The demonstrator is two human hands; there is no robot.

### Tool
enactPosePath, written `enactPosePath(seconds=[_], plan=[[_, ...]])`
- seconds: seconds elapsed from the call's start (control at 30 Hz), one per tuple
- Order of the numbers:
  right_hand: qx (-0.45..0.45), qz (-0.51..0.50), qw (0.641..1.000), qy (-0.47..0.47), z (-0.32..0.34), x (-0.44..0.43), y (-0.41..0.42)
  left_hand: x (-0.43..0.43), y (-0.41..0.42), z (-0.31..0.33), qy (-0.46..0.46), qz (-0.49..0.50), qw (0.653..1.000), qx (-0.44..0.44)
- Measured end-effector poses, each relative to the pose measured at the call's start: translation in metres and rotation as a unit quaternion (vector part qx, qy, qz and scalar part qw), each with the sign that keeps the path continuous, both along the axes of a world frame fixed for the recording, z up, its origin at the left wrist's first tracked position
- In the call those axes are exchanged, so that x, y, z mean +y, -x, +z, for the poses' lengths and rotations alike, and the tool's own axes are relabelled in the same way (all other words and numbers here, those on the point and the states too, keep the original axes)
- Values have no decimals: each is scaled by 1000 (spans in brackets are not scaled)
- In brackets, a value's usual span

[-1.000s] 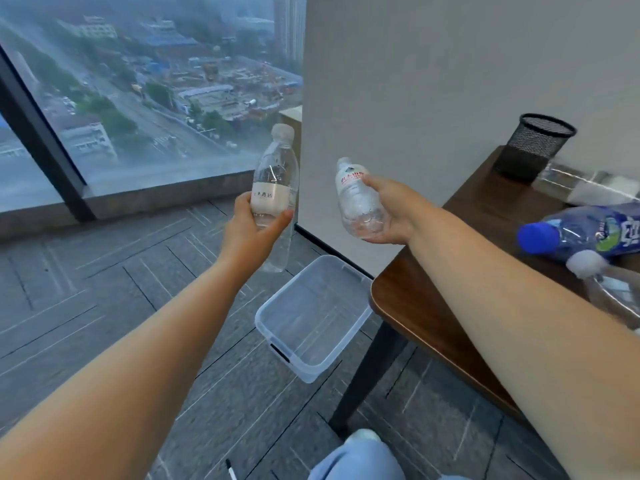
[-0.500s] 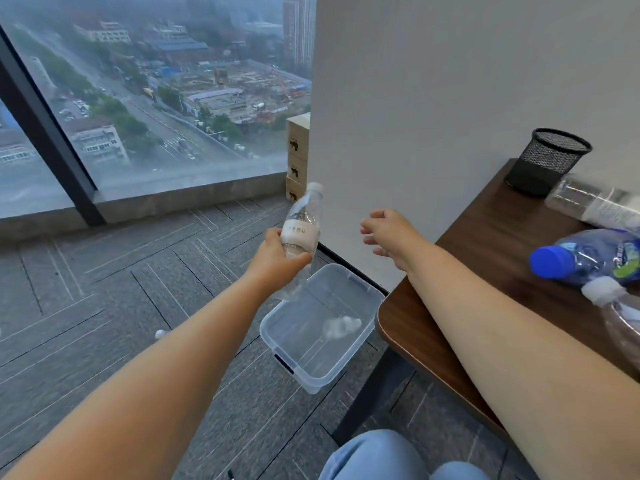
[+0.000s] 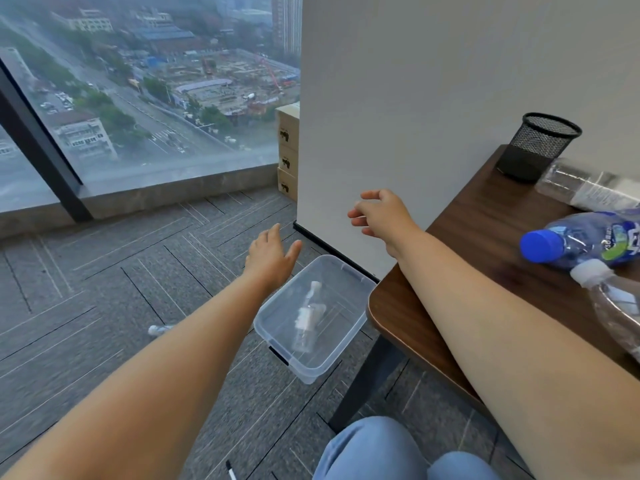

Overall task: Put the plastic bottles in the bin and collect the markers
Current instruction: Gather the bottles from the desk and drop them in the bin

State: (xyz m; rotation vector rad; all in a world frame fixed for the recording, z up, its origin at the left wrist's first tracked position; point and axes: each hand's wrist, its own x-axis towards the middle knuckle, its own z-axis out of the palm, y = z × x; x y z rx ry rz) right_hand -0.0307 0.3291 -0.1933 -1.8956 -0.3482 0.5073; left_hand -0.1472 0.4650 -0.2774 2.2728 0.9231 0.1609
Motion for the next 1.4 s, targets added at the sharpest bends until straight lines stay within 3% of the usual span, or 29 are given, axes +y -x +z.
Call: enactPosePath(seconds=[0.5, 0.8, 1.17, 1.23, 1.3, 1.4], plan=[[-133, 76, 988, 25, 22, -27, 28, -35, 21, 68, -81, -37, 988, -126], [-167, 4, 986, 0, 56, -118, 39, -120, 9, 118, -97, -99, 970, -198], [-204, -109, 973, -10, 77, -265, 39, -245, -28, 128, -92, -220, 946, -221], [-241, -134, 961, 31, 78, -289, 38, -262, -34, 129, -95, -231, 941, -230], [-282, -141, 939, 137, 80, -313, 40, -276, -38, 130, -103, -241, 937, -231], [-222, -64, 922, 309, 73, -338, 45, -294, -43, 132, -113, -253, 930, -242]])
